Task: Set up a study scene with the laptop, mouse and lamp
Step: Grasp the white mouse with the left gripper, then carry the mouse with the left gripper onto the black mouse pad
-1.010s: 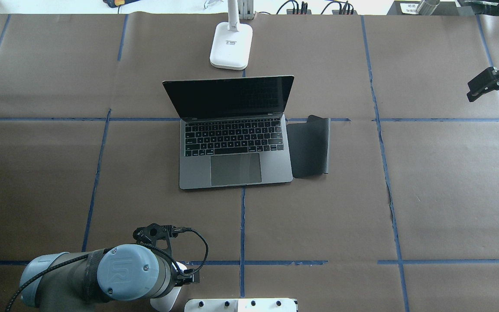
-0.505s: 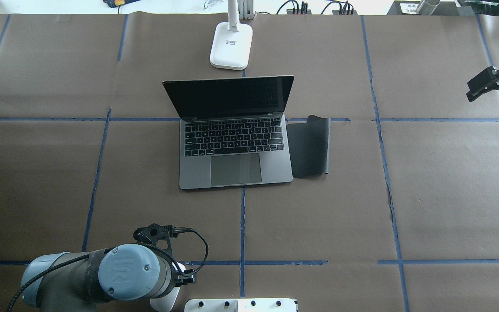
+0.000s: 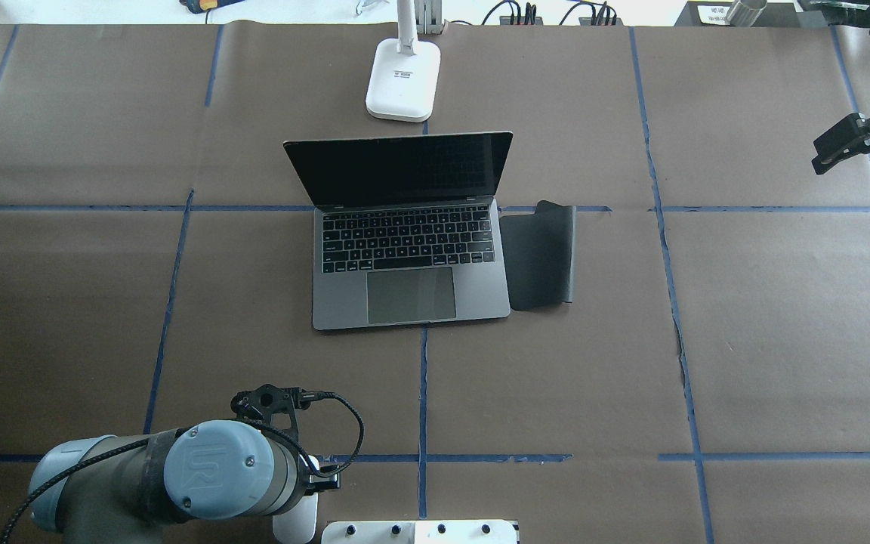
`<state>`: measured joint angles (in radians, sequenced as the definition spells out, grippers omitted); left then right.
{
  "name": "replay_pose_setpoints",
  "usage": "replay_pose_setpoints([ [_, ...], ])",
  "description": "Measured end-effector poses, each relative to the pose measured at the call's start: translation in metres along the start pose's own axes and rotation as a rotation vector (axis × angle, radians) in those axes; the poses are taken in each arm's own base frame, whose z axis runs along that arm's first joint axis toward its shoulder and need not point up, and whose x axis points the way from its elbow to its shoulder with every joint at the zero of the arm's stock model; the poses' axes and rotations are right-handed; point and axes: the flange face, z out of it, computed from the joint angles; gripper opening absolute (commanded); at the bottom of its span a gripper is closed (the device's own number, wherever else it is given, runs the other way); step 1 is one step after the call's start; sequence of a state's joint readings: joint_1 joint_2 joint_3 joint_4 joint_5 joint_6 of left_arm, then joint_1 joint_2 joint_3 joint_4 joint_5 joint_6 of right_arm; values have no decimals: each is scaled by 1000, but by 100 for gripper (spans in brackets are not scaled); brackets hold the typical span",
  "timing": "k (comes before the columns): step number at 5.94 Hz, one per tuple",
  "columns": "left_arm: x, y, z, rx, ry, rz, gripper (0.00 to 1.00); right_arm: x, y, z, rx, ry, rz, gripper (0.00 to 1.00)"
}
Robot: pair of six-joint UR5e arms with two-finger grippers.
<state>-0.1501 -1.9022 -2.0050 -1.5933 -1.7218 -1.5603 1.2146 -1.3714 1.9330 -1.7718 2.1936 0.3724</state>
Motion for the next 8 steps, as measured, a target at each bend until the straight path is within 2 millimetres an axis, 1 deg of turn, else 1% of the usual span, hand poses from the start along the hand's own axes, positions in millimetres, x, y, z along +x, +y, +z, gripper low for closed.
replay_pose_setpoints([
  [1, -3, -21, -11, 28, 11, -24, 9, 1, 1, -3, 4, 0, 2, 100],
  [2, -6, -46, -25, 63, 22, -52, 8, 4, 4, -4, 6, 0, 5, 100],
  [3, -3, -70, -41, 97, 42, -52, 8, 8, 7, -3, 3, 2, 13, 100],
  [4, 10, -90, -62, 132, 78, -35, 8, 17, 14, -2, 1, 6, 30, 100],
  [5, 31, -103, -78, 154, 113, -27, 8, 24, 21, -5, 2, -3, 48, 100],
  [6, 63, -113, -83, 165, 136, -23, 8, 29, 23, -12, 7, -24, 61, 100],
  [7, 104, -121, -85, 171, 153, -20, 8, 34, 24, -15, 9, -34, 72, 100],
  [8, 145, -130, -90, 177, 170, -19, 8, 47, 26, -16, 11, -28, 91, 100],
])
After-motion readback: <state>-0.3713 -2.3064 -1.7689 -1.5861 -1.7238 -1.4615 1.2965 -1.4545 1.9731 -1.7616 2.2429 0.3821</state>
